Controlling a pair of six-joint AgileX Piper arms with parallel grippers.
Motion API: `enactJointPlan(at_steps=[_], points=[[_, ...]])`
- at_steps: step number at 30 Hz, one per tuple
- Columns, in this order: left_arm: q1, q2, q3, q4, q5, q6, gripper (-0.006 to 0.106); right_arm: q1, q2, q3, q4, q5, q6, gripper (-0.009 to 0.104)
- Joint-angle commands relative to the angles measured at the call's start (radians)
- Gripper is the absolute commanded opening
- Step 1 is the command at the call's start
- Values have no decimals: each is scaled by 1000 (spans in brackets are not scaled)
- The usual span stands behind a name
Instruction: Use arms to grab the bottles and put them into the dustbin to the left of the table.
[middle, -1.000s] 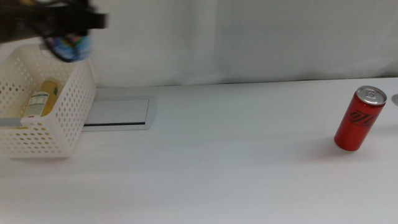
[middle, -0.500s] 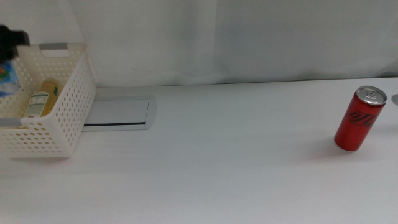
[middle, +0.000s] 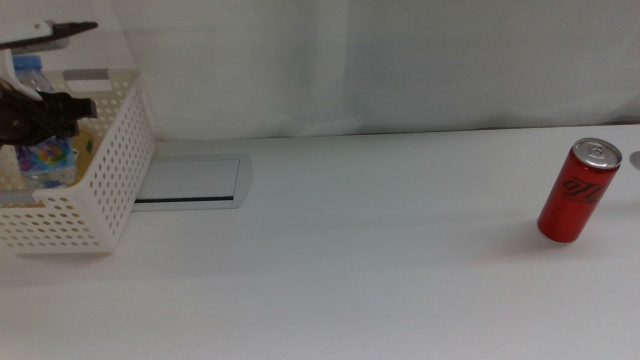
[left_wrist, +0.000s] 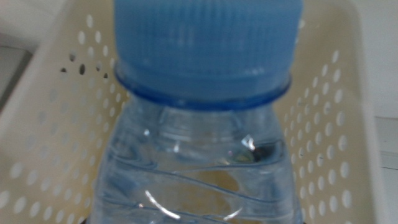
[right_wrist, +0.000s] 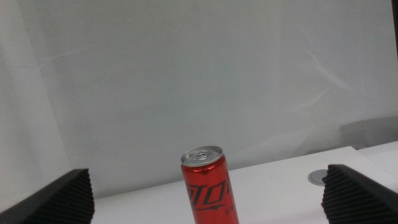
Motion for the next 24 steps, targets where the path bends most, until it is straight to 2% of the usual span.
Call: enactJointPlan(at_steps=[1, 16, 19, 20, 21, 22, 23, 24], points=[[2, 15, -22, 2, -63, -1, -3, -5, -33, 42, -6, -12, -3, 103], [2, 78, -22, 2, -111, 1, -2, -5, -33, 42, -6, -12, -3, 103], [2, 78, -22, 2, -113, 1, 13, -5, -33, 42, -6, -12, -3, 103], [2, 78, -22, 2, -115, 1, 30, -5, -33, 42, -6, -12, -3, 103], [2, 78, -22, 2, -117, 1, 41, -5, -33, 42, -6, -12, -3, 103], [2, 78, -22, 2, -119, 1, 87, -5, -33, 42, -6, -12, -3, 103], [2, 78, -22, 0, -119, -1, 93, -5, -33, 42, -6, -12, -3, 103], [2, 78, -22, 0, -119, -1, 93, -5, -33, 42, -6, -12, -3, 103]])
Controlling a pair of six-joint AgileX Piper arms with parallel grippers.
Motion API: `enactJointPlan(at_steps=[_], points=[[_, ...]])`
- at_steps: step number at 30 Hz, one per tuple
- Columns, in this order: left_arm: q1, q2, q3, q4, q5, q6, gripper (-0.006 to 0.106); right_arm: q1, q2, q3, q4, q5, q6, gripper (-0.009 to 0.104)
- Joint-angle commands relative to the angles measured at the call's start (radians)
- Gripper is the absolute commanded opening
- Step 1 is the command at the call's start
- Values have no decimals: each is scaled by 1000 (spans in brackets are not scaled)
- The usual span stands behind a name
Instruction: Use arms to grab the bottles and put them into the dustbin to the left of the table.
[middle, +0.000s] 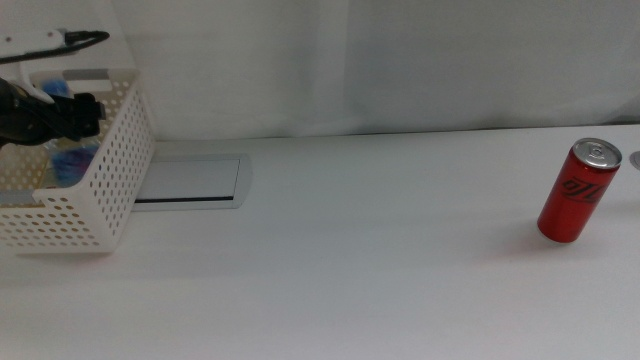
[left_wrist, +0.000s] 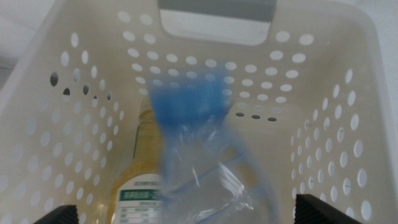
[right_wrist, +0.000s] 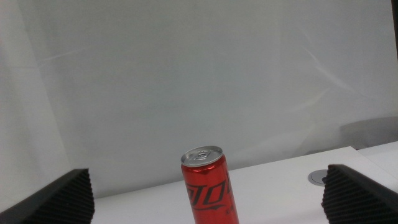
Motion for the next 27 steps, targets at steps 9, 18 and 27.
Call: enactJointPlan(at_steps=[9, 18, 27], points=[[2, -65, -12, -6, -14, -8, 93, -5, -33, 42, -6, -12, -3, 103], [-2, -246, -12, -14, 14, -8, 93, -5, -33, 42, -6, -17, -3, 103], [-104, -476, -12, -12, 41, 53, 93, -5, -33, 42, -6, -27, -3, 103]])
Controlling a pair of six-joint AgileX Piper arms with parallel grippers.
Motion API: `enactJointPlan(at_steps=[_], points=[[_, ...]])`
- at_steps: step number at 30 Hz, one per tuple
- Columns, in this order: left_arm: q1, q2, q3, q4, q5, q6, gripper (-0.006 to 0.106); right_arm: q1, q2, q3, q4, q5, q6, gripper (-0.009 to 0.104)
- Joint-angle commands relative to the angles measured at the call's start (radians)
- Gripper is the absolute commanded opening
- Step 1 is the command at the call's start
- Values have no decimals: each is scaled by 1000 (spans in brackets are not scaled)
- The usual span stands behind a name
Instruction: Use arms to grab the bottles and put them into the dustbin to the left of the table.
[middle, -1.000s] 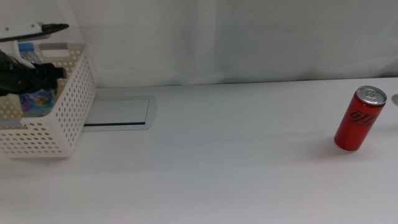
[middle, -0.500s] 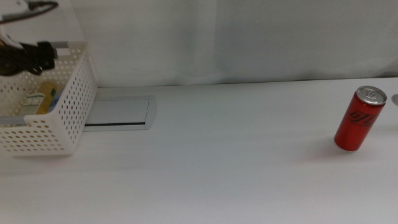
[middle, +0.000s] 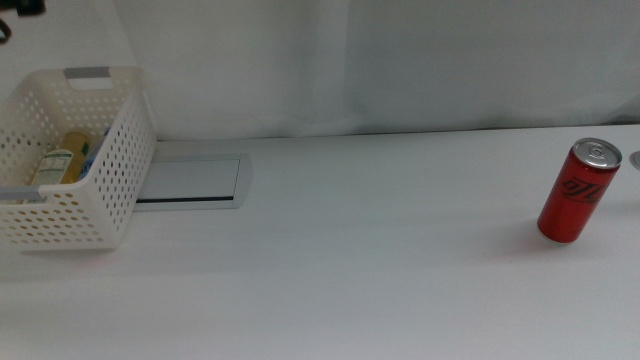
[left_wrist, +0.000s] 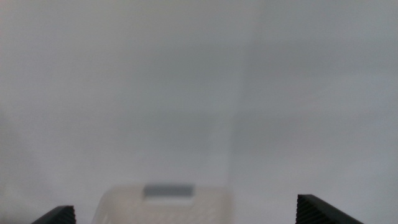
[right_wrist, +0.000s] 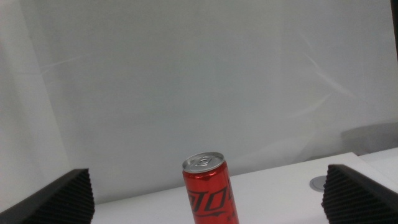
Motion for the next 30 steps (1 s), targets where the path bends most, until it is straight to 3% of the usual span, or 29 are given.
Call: enactJointPlan(at_steps=[1, 10, 14, 17, 22, 30], points=[[-45, -71, -6, -7, 9, 19, 93, -5, -33, 42, -6, -9, -5, 103], [-124, -265, -2, -12, 97, 14, 93, -5, -33, 40, -4, -19, -3, 103], [-124, -358, 75, -10, 85, 11, 93, -5, -33, 36, 63, -23, -3, 103], [-124, -441, 183, -10, 53, 6, 93, -5, -33, 30, 131, -19, -3, 103], [-124, -621, 431, -11, -48, -23, 93, -5, -33, -31, 164, 31, -3, 103], [-124, -902, 733, -11, -89, -31, 93, -5, -15, -219, 149, 199, -14, 103]])
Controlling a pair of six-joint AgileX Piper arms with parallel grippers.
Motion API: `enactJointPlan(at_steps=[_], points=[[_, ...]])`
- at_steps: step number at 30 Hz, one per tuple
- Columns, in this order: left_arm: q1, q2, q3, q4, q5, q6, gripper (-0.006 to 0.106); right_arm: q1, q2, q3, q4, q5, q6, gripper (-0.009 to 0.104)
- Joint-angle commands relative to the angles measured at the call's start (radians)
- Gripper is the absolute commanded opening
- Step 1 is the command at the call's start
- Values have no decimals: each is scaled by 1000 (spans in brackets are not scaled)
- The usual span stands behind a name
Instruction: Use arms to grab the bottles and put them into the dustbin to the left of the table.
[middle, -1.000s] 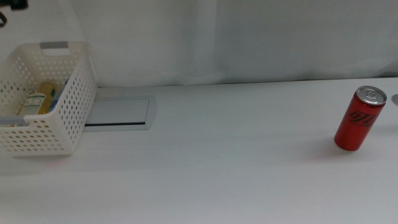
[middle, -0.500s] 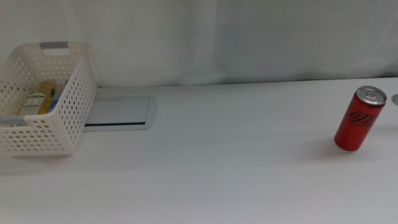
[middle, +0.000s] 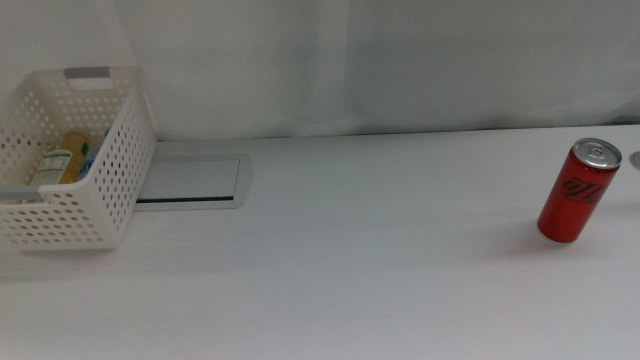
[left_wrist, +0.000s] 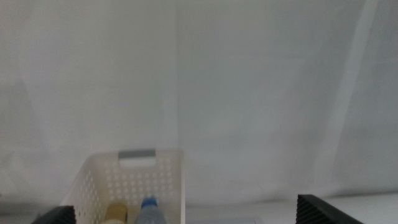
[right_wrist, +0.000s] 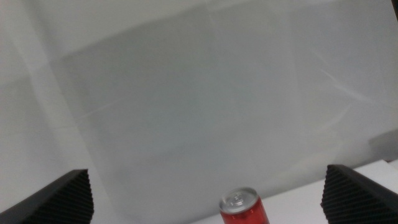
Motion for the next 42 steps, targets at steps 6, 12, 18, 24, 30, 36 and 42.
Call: enactJointPlan(at_steps=[6, 12, 18, 24, 30, 36, 42], points=[[-14, -178, 201, -7, -16, 10, 93, -5, 102, -217, -82, 219, -11, 103], [-99, -176, 211, -7, -23, 10, 93, -5, 292, -401, -100, 375, -164, 103], [-188, -176, 211, -2, -23, 18, 93, -5, 512, -481, -73, 460, -212, 103], [-221, -176, 211, 0, -23, 18, 93, -5, 692, -479, -73, 480, -256, 103], [-221, -176, 211, 0, -23, 18, 93, -5, 847, -401, -69, 325, -270, 103], [-221, -174, 211, 0, -23, 18, 93, 13, 891, -222, -58, 0, -265, 103], [-221, -174, 211, 0, -23, 18, 93, 43, 918, -37, 16, -385, -265, 103]])
